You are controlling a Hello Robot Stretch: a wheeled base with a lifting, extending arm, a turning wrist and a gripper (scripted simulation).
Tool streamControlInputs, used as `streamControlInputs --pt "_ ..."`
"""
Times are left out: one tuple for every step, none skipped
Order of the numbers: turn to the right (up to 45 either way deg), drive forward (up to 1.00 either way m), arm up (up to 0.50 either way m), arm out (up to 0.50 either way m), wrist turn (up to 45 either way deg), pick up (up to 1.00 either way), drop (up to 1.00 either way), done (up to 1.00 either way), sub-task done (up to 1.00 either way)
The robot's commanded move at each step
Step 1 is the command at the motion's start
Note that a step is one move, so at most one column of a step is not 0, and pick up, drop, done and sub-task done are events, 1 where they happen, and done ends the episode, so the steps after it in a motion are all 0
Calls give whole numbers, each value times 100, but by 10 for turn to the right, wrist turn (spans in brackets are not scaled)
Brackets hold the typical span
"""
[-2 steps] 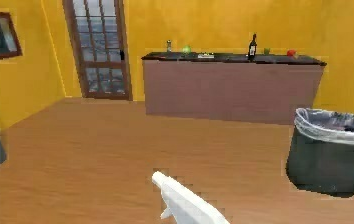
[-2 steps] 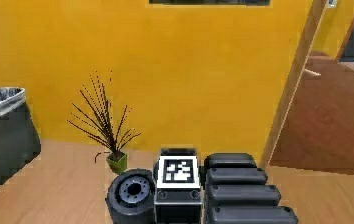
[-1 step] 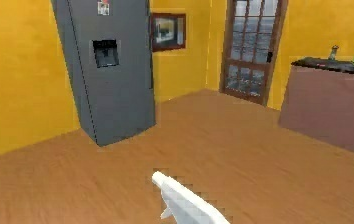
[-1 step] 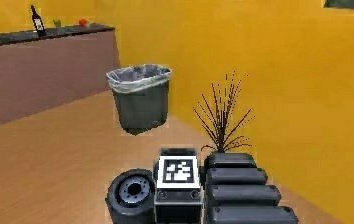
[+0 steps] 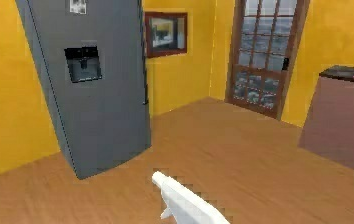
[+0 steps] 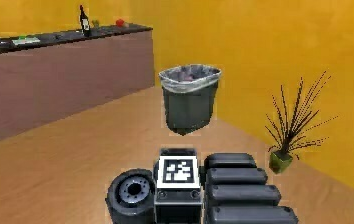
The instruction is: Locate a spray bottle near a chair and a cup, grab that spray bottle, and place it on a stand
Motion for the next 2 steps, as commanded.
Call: streamControlInputs --pt "-330 0 0 0 0 0 0 0 0" --pt "0 70 0 0 0 0 0 0 0"
